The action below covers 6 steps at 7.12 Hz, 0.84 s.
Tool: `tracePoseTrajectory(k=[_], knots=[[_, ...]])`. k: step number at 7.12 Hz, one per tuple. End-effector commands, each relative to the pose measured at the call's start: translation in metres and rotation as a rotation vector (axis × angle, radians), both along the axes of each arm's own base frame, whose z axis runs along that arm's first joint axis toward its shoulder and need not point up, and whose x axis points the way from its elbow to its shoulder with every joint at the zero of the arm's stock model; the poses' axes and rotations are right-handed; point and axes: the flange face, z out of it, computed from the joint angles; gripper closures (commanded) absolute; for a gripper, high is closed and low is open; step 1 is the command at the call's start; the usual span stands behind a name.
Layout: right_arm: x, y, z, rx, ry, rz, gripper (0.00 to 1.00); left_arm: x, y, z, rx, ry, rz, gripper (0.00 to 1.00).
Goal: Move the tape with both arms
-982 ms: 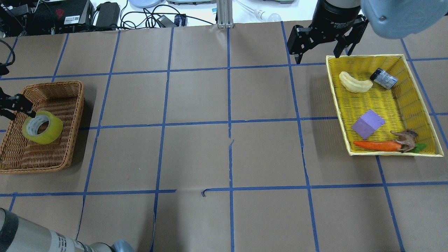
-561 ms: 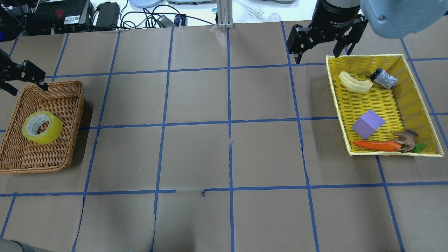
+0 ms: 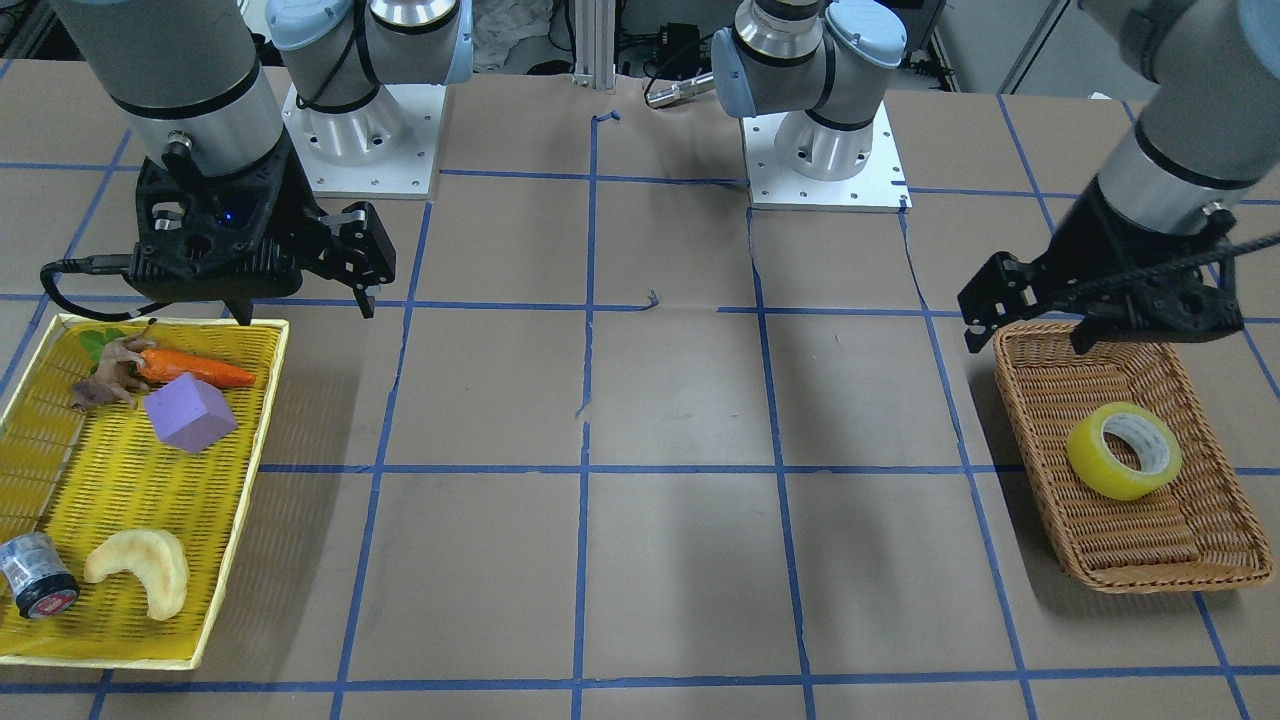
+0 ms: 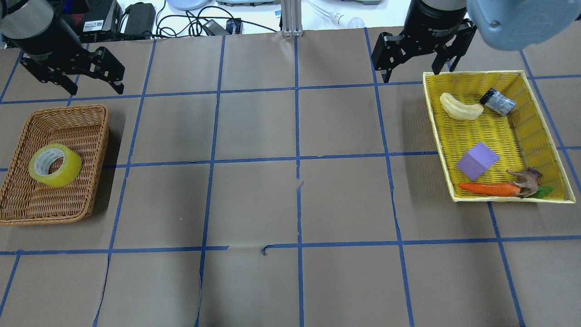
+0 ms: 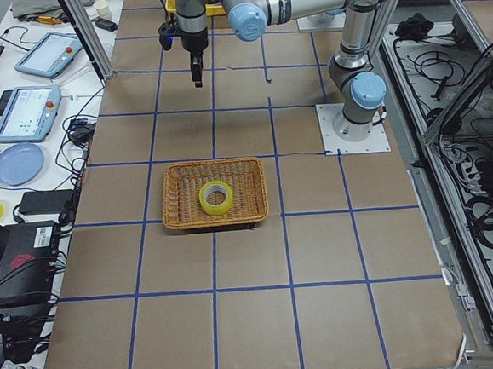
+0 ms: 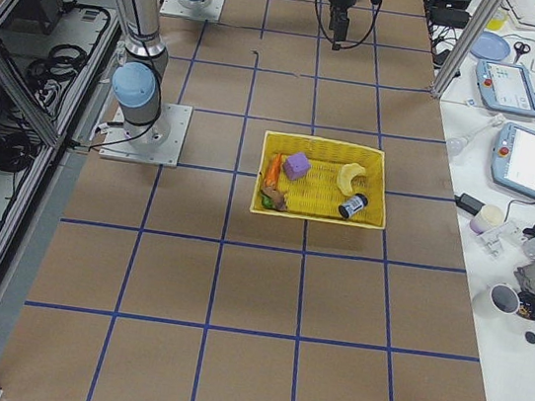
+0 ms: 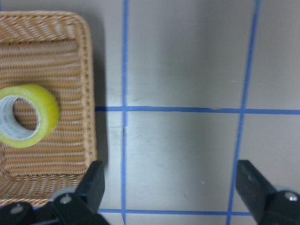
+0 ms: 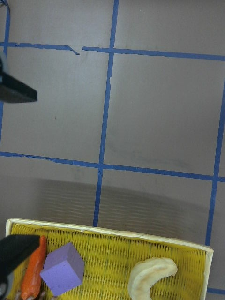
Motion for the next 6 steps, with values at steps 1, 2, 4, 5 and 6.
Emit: tracePoseTrajectory(k=[1, 2, 4, 5, 6], knots=[[0.0, 0.001, 0.001, -0.001, -0.002, -0.001, 0.0, -0.068, 0.018, 0.008, -0.002, -0.017, -0.058, 0.0], [0.0, 0.001, 0.001, -0.001, -0.002, -0.001, 0.0, -0.088, 0.018, 0.0, 0.012, -0.015, -0.084, 0.0], [0.0, 0.001, 0.001, -0.001, -0.002, -0.001, 0.0, -0.101, 0.021, -0.001, 0.012, -0.008, -0.082, 0.0], [0.0, 0.002, 0.001, 0.0, -0.002, -0.001, 0.0, -0.104, 0.025, -0.001, 0.011, 0.023, -0.084, 0.0], [0.0, 0.002, 0.001, 0.001, -0.002, -0.001, 0.0, -0.105, 0.026, -0.002, 0.013, 0.026, -0.084, 0.0]])
